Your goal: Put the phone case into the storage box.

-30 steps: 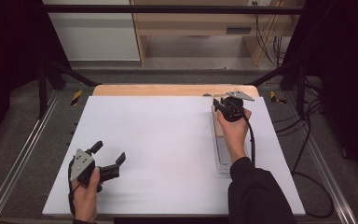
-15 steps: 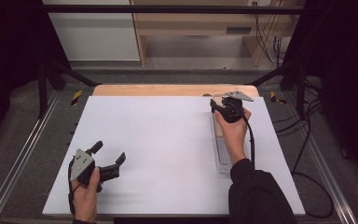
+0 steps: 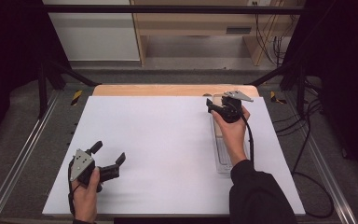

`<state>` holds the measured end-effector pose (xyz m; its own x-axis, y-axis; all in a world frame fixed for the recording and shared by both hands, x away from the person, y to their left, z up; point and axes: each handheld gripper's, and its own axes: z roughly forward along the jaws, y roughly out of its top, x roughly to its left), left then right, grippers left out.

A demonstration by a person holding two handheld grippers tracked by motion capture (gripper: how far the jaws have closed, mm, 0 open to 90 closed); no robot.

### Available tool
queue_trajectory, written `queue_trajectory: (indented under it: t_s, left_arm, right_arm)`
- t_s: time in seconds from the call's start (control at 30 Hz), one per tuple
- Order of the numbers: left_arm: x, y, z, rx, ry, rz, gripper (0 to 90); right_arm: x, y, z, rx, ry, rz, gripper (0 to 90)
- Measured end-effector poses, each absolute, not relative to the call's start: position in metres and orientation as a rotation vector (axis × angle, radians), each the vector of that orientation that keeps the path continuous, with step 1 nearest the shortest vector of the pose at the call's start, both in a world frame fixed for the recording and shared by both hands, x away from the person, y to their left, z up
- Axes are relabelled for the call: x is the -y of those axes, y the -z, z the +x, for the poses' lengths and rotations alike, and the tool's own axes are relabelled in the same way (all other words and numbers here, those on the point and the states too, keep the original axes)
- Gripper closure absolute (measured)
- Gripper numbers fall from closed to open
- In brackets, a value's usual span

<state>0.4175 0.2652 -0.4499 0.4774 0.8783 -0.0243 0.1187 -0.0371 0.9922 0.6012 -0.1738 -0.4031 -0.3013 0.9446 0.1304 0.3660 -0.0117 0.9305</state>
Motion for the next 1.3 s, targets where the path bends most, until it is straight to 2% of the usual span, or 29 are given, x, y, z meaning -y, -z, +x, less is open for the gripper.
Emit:
queue_trajectory:
  t_s: [0.3,1.3]
  left_arm:
    - [-0.265,0.450,0.417,-0.914,-0.773,1.498,2.2]
    - [-0.263,0.454,0.412,-0.931,-0.778,1.517,1.3]
  right_arm:
    - [0.174,0.397,0.596,-1.695,-1.328,1.361,10.8]
    - [0.195,0.362,0.562,-1.686,-1.359,1.246,5.4]
